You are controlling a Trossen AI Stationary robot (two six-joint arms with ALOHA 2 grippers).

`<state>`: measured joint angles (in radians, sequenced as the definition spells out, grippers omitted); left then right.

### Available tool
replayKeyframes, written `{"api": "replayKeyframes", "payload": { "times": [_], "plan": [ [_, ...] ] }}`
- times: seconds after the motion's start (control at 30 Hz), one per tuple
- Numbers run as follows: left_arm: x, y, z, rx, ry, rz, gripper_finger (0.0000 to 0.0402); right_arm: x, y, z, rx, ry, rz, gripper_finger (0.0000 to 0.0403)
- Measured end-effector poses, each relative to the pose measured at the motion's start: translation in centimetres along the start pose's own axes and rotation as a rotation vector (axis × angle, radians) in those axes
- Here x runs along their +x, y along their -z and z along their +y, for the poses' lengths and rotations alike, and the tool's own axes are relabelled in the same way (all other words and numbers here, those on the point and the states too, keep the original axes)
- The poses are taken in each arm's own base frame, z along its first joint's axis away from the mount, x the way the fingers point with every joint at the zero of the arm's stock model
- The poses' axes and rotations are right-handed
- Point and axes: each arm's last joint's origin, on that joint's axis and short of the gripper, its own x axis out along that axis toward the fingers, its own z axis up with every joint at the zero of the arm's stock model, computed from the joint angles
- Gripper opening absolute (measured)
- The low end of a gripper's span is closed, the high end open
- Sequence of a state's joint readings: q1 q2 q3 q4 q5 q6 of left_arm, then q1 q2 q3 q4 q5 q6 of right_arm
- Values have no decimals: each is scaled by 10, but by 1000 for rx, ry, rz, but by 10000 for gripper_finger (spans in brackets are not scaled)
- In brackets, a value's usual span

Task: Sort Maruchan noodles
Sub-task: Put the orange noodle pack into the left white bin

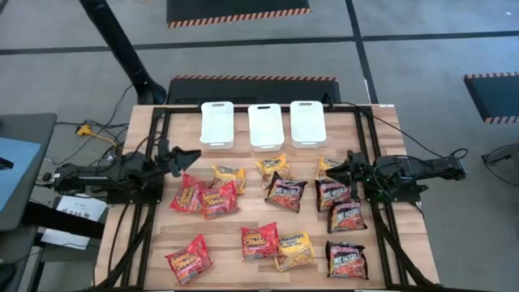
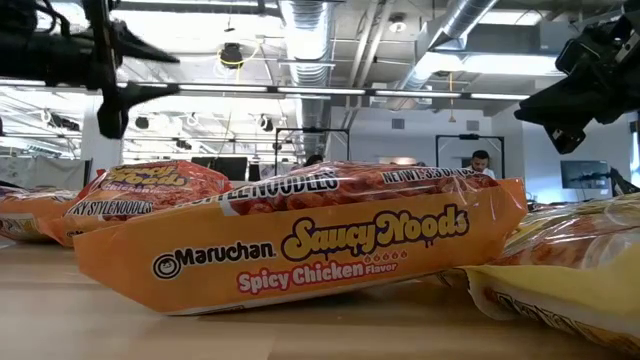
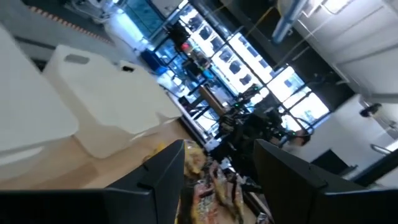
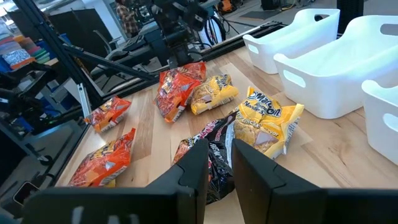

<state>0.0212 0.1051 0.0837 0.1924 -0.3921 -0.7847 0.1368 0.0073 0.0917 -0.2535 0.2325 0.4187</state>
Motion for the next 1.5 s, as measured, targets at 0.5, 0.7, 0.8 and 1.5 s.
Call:
{"api": "replayKeyframes", "payload": {
  "times": [0.5, 0.7, 0.8, 1.5],
  "plan": [
    [0, -38, -39, 118, 16, 12, 180, 0, 0, 0, 1, 0, -4, 98],
    [9, -47, -54, 168, -43, 103, 180, 0, -4, 2, 13, -20, -49, 98],
    [14, -53, -64, 207, -78, 156, 180, 0, -8, 4, 24, -39, -92, 98],
    [66, -23, -72, 236, -168, 554, 201, -1, -11, 5, 31, -51, -117, 98]
  ]
}}
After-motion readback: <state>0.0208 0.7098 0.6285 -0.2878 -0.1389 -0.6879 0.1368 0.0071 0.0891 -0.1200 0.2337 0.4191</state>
